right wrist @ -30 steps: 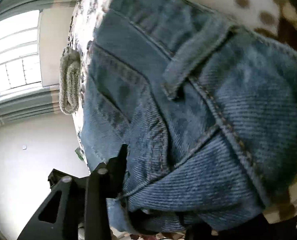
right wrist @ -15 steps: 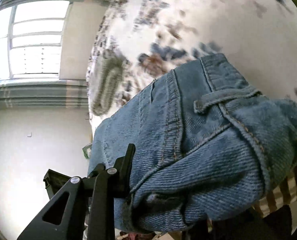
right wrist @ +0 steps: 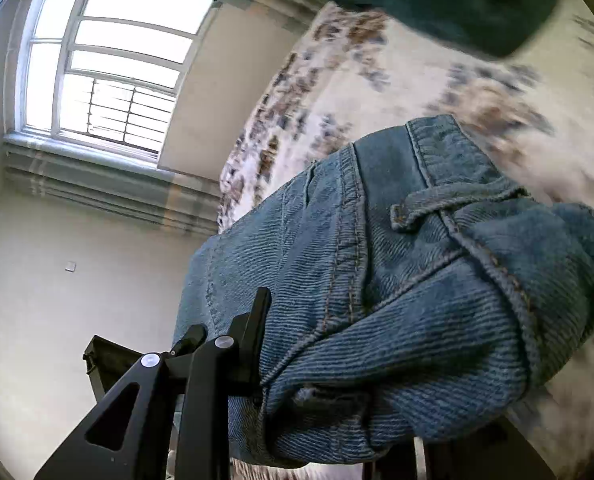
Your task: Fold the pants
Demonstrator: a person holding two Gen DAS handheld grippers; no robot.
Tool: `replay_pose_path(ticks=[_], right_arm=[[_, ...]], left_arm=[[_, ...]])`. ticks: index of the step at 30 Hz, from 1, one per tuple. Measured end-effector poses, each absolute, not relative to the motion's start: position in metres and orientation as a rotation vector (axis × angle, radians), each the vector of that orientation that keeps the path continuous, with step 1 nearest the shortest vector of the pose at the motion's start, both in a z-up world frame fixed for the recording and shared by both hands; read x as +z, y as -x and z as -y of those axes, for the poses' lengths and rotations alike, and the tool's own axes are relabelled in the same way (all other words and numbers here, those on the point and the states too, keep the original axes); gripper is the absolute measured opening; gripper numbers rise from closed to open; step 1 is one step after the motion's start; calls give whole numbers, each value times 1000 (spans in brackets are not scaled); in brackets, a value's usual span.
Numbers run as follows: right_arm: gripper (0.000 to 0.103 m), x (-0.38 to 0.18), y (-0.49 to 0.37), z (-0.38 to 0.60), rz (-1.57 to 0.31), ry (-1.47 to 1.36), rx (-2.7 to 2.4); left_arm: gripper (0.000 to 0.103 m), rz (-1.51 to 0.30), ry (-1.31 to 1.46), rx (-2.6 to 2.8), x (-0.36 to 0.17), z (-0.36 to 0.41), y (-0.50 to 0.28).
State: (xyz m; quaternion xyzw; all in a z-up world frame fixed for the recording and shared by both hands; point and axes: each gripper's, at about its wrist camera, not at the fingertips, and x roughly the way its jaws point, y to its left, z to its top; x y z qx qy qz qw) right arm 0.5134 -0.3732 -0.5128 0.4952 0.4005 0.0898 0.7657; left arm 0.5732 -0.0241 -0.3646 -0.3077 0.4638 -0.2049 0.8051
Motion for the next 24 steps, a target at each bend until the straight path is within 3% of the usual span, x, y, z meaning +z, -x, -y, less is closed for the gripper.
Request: replay_pose_path(ticks=[4, 10, 15, 17, 24], right_arm=[[27, -523, -616, 337, -853, -1044, 212], [27, -593, -733, 274, -912, -985, 219], [33, -670, -758, 244, -1068, -999, 194], [41, -682, -753, 249, -1116, -1064, 194], [38, -678, -725, 275, -1117, -1041, 88]], left_arm=[[20, -978, 620, -424, -377, -17, -666], [20, -1060, 569, -351, -459, -77, -755], [21, -1162, 569, -317, -533, -104, -773], [23, -1152, 585, -341, -535, -108, -767], [26, -1166, 570, -357, -525, -115, -752]])
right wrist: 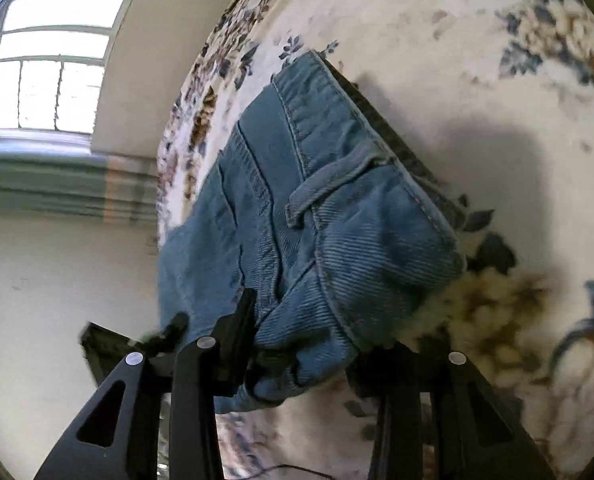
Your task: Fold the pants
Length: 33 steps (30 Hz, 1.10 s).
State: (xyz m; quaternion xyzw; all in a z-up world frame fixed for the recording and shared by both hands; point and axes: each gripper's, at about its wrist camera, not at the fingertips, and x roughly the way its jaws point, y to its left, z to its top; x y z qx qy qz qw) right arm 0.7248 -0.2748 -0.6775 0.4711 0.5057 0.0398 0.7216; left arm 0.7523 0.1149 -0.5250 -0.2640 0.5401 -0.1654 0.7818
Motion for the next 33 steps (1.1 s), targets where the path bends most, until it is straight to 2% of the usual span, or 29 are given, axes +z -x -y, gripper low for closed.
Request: replay_pose_path(ticks=[4, 8, 10, 11, 12, 13, 15, 17, 18, 19, 33], right_arm=[[38, -674, -742, 266, -1183, -931, 31], [50, -643, -752, 255, -1255, -749, -47], [52, -621, -750, 250, -1260, -647, -75], [54, -609, -748, 246, -1257, -572, -96], [56, -593, -746, 237, -1245, -469, -115], [61, -582, -739, 236, -1235, -421, -128], [75, -557, -730, 227, -1220, -314, -153], [93, -533, -713, 224, -1202, -274, -165], [96, -520, -704, 223, -1187, -248, -180], [100, -507, -695, 223, -1168, -223, -192], [101, -313, -514, 223, -964, -144, -167]], left_arm=[[27, -1178, 479, -292, -508, -109, -743], [27, -1154, 267, -163, -474, -87, -726], [34, -1138, 177, -111, -456, -75, -714], [38, -1125, 151, -99, -447, -69, -706], [51, -1119, 133, -91, -440, -67, -699], [68, -1111, 108, -76, -432, -63, -690], [85, -1098, 75, -49, -415, -55, -676], [88, -1080, 58, -21, -398, -49, -661], [92, -1073, 48, -13, -392, -46, -656], [94, -1062, 35, 0, -381, -43, -646], [94, -865, -6, 37, -226, 9, -502]])
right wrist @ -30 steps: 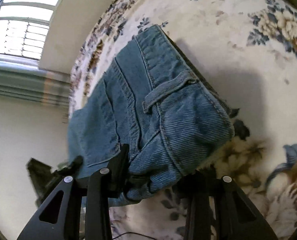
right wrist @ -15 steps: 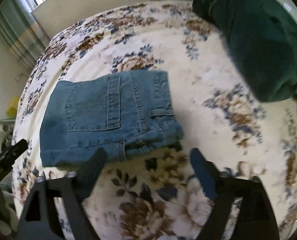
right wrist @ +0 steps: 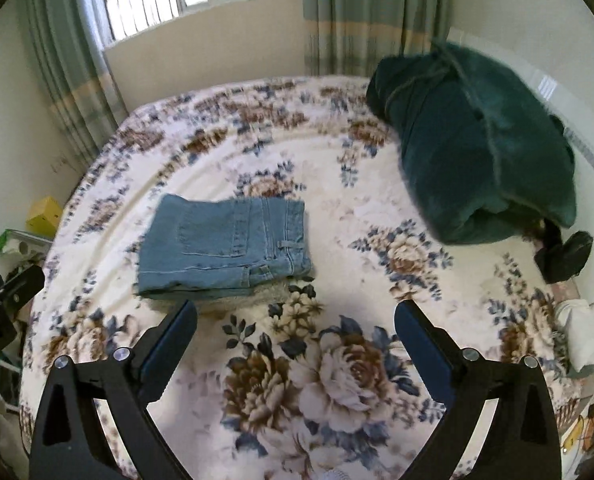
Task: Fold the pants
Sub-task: 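Release the folded jeans and lift both tools away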
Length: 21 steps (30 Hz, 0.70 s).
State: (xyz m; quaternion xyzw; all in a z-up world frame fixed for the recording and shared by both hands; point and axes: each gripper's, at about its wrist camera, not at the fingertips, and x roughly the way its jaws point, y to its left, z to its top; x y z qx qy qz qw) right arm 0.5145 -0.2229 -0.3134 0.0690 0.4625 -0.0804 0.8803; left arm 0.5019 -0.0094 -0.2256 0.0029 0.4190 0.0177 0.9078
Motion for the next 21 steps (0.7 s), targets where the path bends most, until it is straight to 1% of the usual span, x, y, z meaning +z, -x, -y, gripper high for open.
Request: replay_pose_path(ticks=[10, 16, 21], right_arm=[[101, -167, -365, 225, -796, -101, -100], [101, -90, -290, 218, -701, -65, -59], [101, -43, -246, 210, -649, -64, -41]], left_arm=[[94, -736, -1, 49, -109, 34, -372], [94, -673, 5, 64, -61, 34, -317], [94, -659, 23, 73, -36, 26, -289]])
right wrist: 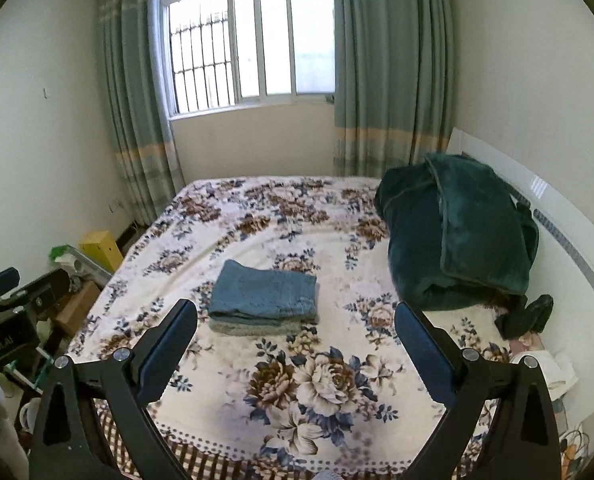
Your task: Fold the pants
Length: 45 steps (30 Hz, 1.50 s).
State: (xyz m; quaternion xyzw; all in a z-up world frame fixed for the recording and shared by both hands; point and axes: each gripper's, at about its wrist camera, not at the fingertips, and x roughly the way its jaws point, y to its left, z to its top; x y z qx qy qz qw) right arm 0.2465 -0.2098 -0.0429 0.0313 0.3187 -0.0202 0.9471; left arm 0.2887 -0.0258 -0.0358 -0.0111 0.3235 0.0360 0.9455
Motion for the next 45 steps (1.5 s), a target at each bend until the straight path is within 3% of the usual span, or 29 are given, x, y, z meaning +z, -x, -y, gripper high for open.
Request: replay_pose_path(ticks=[9, 12, 45], right_arm=[[103, 0, -214, 190, -615, -49, -11], [103, 3, -210, 185, -618, -50, -5], [103, 8, -207, 160, -646, -45, 19]], left_arm=[[94, -638, 13, 93, -14, 9, -258], [103, -625, 11, 87, -10, 5, -250], [103, -668, -4, 83, -15, 2, -230]])
